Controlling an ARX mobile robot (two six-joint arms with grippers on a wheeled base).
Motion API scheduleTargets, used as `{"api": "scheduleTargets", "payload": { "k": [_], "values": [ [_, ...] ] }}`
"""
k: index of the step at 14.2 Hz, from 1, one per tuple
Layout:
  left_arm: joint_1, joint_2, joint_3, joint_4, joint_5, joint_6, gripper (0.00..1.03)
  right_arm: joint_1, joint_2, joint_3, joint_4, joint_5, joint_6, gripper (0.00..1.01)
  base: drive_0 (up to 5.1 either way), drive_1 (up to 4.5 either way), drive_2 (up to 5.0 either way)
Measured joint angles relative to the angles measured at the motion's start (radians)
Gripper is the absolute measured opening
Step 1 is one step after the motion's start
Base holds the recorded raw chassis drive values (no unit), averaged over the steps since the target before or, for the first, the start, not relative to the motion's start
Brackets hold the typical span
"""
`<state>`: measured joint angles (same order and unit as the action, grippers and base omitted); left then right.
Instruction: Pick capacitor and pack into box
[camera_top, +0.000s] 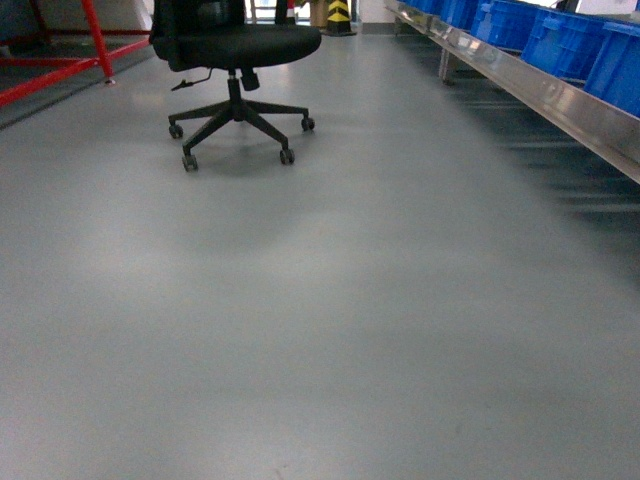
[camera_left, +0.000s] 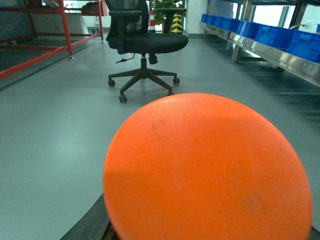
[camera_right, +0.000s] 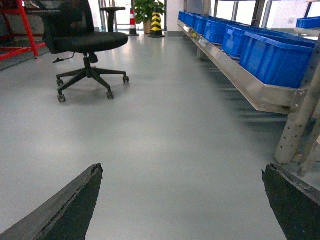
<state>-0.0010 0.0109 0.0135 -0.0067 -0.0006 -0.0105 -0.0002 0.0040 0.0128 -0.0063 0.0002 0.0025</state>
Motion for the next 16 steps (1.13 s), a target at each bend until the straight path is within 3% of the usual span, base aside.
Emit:
{"api": "scheduleTargets", "payload": {
  "k": [16],
  "values": [
    [0.000,0.000,0.000,-0.001,0.000,0.000,0.44,0.000,0.000,0.000,0.003,0.000,0.000,0.98,-5.0,2.43,2.4]
  ]
}}
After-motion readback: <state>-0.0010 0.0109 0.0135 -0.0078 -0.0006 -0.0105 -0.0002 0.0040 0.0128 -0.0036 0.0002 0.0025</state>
